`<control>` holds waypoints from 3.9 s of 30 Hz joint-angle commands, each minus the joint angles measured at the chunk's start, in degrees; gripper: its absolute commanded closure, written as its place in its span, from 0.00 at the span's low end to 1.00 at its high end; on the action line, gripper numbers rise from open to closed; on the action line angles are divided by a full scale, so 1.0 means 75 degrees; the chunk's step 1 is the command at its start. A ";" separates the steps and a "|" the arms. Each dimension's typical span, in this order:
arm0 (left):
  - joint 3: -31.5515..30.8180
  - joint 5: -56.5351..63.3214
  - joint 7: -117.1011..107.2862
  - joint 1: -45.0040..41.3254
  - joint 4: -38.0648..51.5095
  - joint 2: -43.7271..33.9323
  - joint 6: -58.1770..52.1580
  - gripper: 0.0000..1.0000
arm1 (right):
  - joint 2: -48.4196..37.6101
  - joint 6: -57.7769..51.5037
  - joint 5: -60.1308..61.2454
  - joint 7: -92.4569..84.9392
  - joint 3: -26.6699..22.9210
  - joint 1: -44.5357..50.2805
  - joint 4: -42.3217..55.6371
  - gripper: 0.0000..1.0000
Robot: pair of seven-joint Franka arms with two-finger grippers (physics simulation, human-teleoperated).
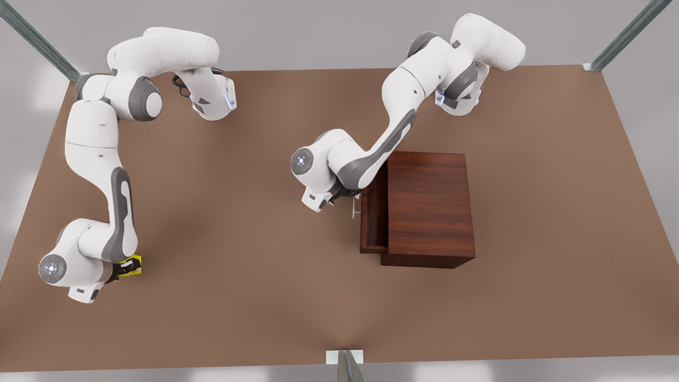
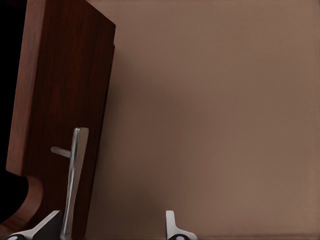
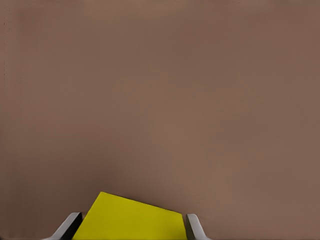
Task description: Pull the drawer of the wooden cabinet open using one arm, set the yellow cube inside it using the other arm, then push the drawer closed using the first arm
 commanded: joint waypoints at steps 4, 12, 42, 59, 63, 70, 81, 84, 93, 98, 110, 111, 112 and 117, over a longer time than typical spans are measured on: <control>0.0145 -0.0005 -0.0157 -0.0255 0.0344 0.0217 0.0137 0.00 | -0.0297 -0.0874 -0.0128 0.0028 0.0016 0.0569 0.0004 0.42; 0.0122 -0.0449 -0.0145 0.0365 0.0473 -0.1739 -0.1748 0.00 | -0.0391 -0.1086 -0.0034 0.0040 0.1152 0.1191 0.0086 0.42; 0.0227 -0.1611 0.8409 0.4972 -0.2480 -0.5033 -0.3074 0.00 | -0.1246 0.1539 -0.0046 0.0239 0.3332 0.5702 0.0941 0.40; 0.0227 -0.1587 0.8409 0.4972 -0.2480 -0.4881 -0.3062 0.00 | -0.0790 0.2020 -0.0116 0.0227 0.3297 0.5937 0.0566 0.40; 0.0227 -0.1587 0.8409 0.4972 -0.2480 -0.4857 -0.2969 0.00 | -0.0743 0.2020 -0.0128 0.0204 0.3297 0.5937 0.0566 0.00; 0.0227 -0.1576 0.8409 0.4983 -0.2480 -0.4811 -0.2957 0.00 | -0.0813 0.2359 -0.0140 0.0286 0.3309 0.5960 0.0110 0.00; 0.0227 -0.1622 0.8222 0.4972 -0.2491 -0.4822 -0.2910 0.00 | -0.2452 0.0511 0.0001 0.0345 0.3285 0.5527 -0.0196 0.00; 0.0169 -0.2207 0.4524 0.4445 -0.2738 -0.4846 -0.2454 0.79 | -0.3778 -0.5009 -0.0116 0.2558 0.2982 0.3571 -0.0032 0.00; 0.0086 -0.2068 -1.1815 -0.0044 -0.1050 -0.1717 0.1659 0.79 | -0.5523 -0.6711 -0.1043 0.5782 0.0977 0.2175 -0.0218 0.00; 0.0602 -0.1998 -1.5894 -0.0044 -0.2081 -0.1412 0.3629 0.79 | -0.6028 -0.6430 -0.0222 0.5782 0.0977 0.1929 -0.0840 0.00; 0.0391 -0.2068 -1.5896 0.0015 -0.3101 -0.1400 0.4016 0.79 | -0.6192 -0.6254 -0.0093 0.5712 0.0965 0.1870 -0.1250 0.00; 0.0379 -0.2068 -1.5544 0.0015 -0.3171 -0.1400 0.3946 0.79 | -0.6168 -0.6254 -0.0093 0.5700 0.0965 0.1870 -0.1250 0.00; 0.0274 -0.2068 -1.5333 0.0085 -0.3171 -0.1400 0.3864 0.79 | -0.6168 -0.6254 -0.0093 0.5712 0.0965 0.1870 -0.1250 0.00; 0.0051 -0.2068 -1.3541 0.0296 -0.3300 -0.1400 0.3453 0.79 | -0.6145 -0.6289 -0.0093 0.5677 0.0965 0.1870 -0.1250 0.00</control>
